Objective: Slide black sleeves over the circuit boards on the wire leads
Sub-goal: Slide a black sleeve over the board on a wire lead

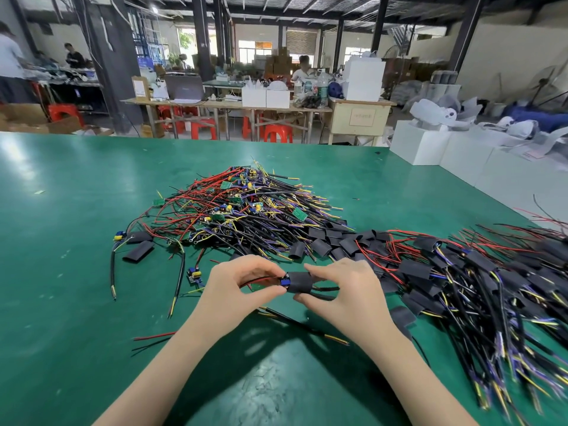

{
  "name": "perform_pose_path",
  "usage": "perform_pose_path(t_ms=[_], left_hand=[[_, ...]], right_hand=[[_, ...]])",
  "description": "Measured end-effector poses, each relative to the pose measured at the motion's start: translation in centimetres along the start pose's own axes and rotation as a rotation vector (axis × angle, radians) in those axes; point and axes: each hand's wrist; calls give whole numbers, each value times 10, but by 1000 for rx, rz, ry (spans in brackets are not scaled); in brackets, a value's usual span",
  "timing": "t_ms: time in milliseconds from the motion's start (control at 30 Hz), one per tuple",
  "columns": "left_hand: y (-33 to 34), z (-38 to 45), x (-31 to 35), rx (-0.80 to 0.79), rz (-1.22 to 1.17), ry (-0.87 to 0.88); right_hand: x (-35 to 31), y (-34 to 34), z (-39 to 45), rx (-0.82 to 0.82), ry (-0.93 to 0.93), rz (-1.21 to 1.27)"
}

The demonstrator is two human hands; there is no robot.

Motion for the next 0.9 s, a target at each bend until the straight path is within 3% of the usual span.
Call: perform_pose_path(t_ms=[300, 500, 733, 900], left_hand=[[2, 0, 0, 21, -28, -13], [-4, 0, 1, -39, -164, -74], [-6, 1, -1, -27, -85, -72], [-10, 1, 1, 63, 53, -24]], right_hand=[[-1, 11, -1, -84, -9, 132], [-2, 6, -1, -18, -22, 176], [-7, 0, 0, -58, -116, 222], [-1, -33, 0, 64, -172, -47]])
Point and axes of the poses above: each hand's wrist, its own z-axis towards the middle knuckle, its own y-axis out of the palm, x = y × z, and after that the axes turned 13 degrees about -x, right-handed
